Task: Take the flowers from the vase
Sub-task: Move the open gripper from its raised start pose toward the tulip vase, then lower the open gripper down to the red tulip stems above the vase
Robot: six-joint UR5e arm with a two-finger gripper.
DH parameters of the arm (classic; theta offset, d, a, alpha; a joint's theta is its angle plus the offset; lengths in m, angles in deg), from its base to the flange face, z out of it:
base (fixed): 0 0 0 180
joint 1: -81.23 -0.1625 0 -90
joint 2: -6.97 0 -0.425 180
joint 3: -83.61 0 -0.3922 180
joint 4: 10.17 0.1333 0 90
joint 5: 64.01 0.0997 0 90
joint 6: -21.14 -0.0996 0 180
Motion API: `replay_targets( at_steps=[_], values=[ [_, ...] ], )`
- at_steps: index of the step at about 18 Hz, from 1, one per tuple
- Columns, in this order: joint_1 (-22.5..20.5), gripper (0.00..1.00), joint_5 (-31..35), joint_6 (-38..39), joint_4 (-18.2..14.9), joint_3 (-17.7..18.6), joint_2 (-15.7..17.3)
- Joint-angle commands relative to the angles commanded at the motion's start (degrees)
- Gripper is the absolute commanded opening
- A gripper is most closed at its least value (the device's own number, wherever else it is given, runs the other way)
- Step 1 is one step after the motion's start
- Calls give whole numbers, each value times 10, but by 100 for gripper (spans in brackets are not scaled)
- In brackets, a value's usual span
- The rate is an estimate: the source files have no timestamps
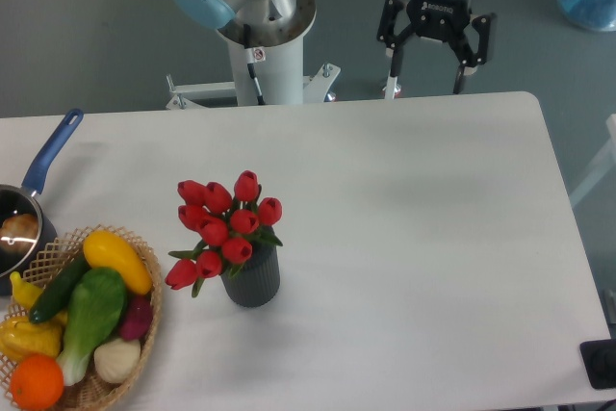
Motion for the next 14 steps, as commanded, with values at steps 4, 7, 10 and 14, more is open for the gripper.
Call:
replay_targets(
  at_steps=[4,7,10,14],
  values=[
    [9,100,-47,-2,5,30,-2],
    [39,100,-47,2,4,29,-16],
    [51,100,-52,3,4,29,-29],
    [64,100,-70,-1,8,41,-38]
  ],
)
